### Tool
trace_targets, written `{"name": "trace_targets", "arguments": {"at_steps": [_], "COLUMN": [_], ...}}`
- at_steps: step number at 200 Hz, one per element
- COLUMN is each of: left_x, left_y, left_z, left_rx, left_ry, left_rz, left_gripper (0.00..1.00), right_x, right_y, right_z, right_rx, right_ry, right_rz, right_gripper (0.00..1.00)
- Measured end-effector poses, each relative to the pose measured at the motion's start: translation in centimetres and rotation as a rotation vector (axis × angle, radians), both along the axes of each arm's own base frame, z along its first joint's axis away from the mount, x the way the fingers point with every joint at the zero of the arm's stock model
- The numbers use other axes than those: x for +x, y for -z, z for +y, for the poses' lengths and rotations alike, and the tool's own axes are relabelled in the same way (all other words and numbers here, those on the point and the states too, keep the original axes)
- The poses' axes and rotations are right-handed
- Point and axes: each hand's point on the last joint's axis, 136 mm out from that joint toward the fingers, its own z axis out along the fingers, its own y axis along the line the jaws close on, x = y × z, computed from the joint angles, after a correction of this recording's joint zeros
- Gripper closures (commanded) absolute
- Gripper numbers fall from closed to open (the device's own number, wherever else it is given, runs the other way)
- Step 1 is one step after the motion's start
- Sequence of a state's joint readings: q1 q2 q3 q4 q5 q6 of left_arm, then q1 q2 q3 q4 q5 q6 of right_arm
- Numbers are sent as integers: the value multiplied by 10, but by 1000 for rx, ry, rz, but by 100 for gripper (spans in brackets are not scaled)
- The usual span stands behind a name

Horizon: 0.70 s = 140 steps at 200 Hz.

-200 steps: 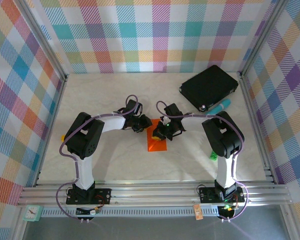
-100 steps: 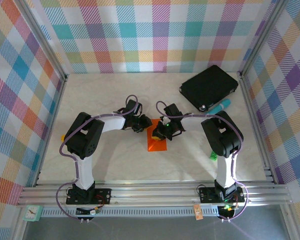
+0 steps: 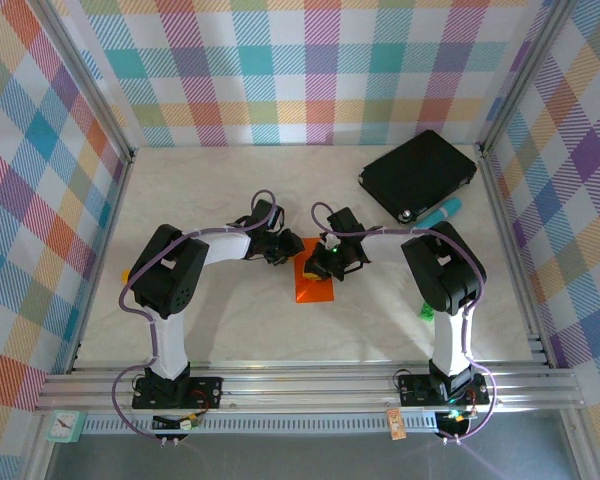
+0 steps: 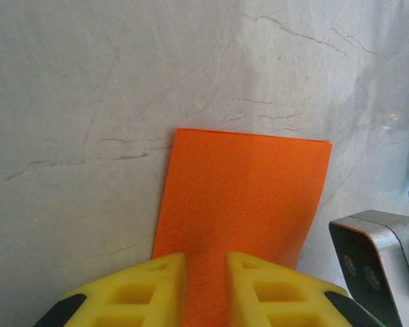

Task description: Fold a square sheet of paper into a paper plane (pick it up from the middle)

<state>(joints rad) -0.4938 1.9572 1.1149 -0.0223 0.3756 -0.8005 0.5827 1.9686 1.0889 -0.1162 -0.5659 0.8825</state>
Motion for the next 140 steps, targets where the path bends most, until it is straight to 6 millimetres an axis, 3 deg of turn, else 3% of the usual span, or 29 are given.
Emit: {"name": "trace_targets", "arguments": {"at_steps": [140], "left_x": [0], "left_y": [0], "left_z": [0], "left_rx": [-4], "left_ry": [-12], "left_rz": [7], "left_gripper": [77], "right_x": [2], "right_y": [0], "right_z": [0], "right_rx": [-6], "right_ry": [-2], "right_rz": [-14], "right_gripper": [95]}}
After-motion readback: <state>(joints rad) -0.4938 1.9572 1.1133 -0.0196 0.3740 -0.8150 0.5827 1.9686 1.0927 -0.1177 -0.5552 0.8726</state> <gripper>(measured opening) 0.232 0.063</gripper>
